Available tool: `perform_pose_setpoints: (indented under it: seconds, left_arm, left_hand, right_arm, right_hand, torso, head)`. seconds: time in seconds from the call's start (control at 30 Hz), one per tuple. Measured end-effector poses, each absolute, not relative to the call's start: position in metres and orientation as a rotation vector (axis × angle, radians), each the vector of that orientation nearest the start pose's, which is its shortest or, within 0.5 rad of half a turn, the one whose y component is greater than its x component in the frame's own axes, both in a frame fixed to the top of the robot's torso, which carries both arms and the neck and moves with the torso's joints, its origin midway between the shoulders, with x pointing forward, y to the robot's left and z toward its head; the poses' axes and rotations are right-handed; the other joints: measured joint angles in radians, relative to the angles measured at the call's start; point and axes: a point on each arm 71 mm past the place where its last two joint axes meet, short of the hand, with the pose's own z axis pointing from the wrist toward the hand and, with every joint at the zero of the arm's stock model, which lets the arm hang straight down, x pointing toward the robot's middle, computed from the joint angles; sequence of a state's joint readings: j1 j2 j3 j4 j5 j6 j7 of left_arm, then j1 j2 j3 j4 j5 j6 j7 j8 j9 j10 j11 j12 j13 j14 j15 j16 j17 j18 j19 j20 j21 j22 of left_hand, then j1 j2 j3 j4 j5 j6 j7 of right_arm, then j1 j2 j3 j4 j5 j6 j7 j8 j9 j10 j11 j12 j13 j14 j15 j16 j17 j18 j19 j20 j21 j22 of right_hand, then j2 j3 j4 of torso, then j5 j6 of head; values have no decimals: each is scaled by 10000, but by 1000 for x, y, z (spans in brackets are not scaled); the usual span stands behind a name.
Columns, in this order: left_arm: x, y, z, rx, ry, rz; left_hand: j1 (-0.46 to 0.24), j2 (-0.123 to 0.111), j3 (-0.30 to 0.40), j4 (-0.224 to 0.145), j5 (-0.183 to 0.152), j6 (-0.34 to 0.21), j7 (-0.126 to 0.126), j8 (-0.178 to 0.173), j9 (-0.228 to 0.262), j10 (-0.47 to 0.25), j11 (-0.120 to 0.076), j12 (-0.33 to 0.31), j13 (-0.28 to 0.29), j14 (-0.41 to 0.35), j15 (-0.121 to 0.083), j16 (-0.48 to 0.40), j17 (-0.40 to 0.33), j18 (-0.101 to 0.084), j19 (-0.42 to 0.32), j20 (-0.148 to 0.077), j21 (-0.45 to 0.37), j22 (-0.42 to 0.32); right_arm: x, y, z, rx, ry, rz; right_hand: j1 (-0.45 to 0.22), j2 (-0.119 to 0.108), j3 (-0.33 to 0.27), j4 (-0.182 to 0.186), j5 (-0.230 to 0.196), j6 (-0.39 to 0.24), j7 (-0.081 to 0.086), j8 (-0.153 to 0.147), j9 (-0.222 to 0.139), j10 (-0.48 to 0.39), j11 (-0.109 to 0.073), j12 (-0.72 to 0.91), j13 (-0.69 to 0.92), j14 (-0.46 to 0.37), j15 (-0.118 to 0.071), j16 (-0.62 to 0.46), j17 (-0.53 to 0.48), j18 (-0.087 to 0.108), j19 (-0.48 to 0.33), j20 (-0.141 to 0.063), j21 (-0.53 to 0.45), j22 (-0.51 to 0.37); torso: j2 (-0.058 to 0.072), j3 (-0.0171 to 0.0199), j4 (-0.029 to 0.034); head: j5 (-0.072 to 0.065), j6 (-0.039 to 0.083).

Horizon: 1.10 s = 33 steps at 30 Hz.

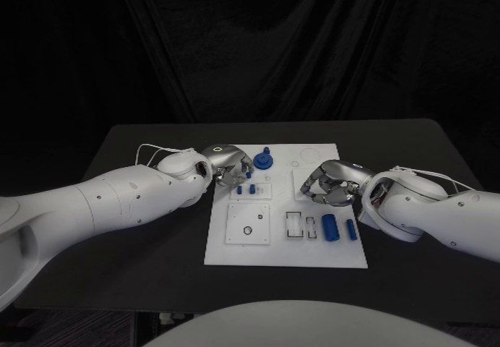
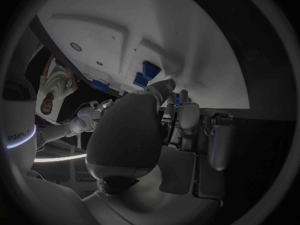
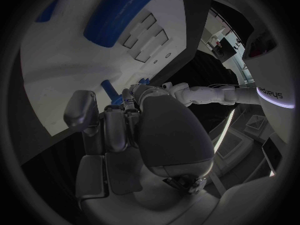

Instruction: Assemble the parts on the task board

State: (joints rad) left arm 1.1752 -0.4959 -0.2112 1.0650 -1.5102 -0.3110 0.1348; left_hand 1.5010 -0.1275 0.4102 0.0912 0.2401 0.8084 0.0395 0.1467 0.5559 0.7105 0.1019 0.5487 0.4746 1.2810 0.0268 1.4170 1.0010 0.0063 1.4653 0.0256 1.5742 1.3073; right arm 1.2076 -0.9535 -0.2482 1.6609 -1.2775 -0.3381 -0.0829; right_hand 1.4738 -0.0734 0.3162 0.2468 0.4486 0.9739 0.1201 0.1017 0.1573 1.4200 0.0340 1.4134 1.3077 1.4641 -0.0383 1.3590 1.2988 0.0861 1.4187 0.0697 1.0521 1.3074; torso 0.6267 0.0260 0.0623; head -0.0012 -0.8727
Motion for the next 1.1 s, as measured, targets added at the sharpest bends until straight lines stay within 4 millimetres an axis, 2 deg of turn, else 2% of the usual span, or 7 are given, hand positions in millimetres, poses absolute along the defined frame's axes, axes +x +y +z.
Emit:
perform_pose_setpoints:
  seconds: [0.27, 0.33, 0.5, 0.6, 0.77, 0.97, 1.1]
  left_arm:
    - [525, 170, -270, 4122, 16997, -6063]
    - [526, 182, -269, 3956, 16858, -5860]
    - [521, 221, -263, 3444, 16255, -5548]
    - [511, 235, -257, 3025, 15772, -5942]
    - [494, 251, -245, 1949, 15016, -7143]
    - [479, 269, -233, -420, 14302, -9297]
    - [469, 273, -228, -2576, 14071, -10860]
  left_hand:
    - [255, -304, 109, -202, -49, -820, -303, -722, -342, -1071, 200, -266, -205, -616, 153, -236, -623, 0, -185, 294, 78, 0]
    - [265, -314, 140, -283, -49, -867, -325, -764, -436, -1378, 254, -272, -281, -1337, 205, -600, -1474, 0, -1228, 381, 155, 0]
    - [292, -286, 559, -221, -79, -154, 160, -524, -693, -1863, 253, 473, -301, -4857, 273, -3391, -4880, 868, -5837, 884, -1271, -101]
    - [345, -340, 858, -163, 45, 337, 371, -384, -764, -1823, -192, 740, -381, -5430, 153, -4311, -5454, 1220, -7937, 902, -2259, -923]
    - [7, -292, 614, 187, 311, 550, 445, -384, -954, -2022, -61, 1047, -588, -6629, 483, -5217, -5982, 1257, -9583, 1062, -3544, -1446]
    - [-379, 318, -247, 932, 2032, 752, 433, -504, -1218, -2477, 840, 1356, -1082, -8153, 1257, -6231, -6896, 928, -11555, 1405, -5723, -2254]
    - [-387, 491, -1061, 1524, 2675, 508, 583, -760, -1609, -2856, 990, 1203, -1822, -8919, 1440, -6990, -7770, 930, -12297, 1571, -8146, -3801]
  right_arm:
    - [422, -223, -244, -396, 18965, 7236]
    - [420, -224, -243, -369, 18946, 7244]
    - [421, -227, -234, -360, 18673, 7281]
    - [427, -227, -221, -418, 18292, 7275]
    - [438, -223, -200, -561, 17635, 7287]
    - [453, -217, -183, -702, 17033, 7215]
    - [463, -217, -179, -729, 16808, 7021]
  right_hand:
    - [0, 0, 28, -28, 0, 0, 0, 0, 0, -36, -36, -41, 0, 0, 0, -37, -13, 0, -35, -35, 0, 0]
    - [0, 0, 28, -28, 0, 22, -22, 0, 0, -36, -36, -42, 1, 0, 0, -37, -12, -1, -35, -36, 0, 0]
    - [0, 0, 28, -28, 0, 99, -25, 40, 0, -35, -36, -44, 0, 0, 0, -37, -13, 0, -35, -36, 0, -1]
    - [0, 0, 28, -28, 0, 107, -34, 40, 13, -164, -15, -166, 2, 0, 0, -37, -36, 0, -35, -36, -49, -1]
    - [-48, -89, 55, -55, 0, 177, -36, 40, 12, -502, -31, -447, 1, 0, 0, -114, -94, 0, -35, -36, -162, -1]
    - [101, -369, 332, -152, 0, 192, 23, 39, -5, -2699, 107, -2308, -1734, -171, 130, -711, -704, 317, -814, 79, -1667, 4]
    - [189, -457, 467, -188, -49, 211, 76, 39, -15, -4486, 198, -3726, -3168, -437, 233, -851, -894, 316, -1196, 195, -2328, 7]
  torso:
    - [-2, -1, -2]
    - [-2, -2, -2]
    - [-7, -6, -2]
    - [-8, -8, 0]
    - [-8, -22, 3]
    - [-12, -61, 12]
    - [-12, -82, 14]
  head:
    - [-18, 0]
    - [1, 0]
    - [75, 0]
    - [124, 0]
    - [363, 0]
    - [564, 0]
    - [621, 0]
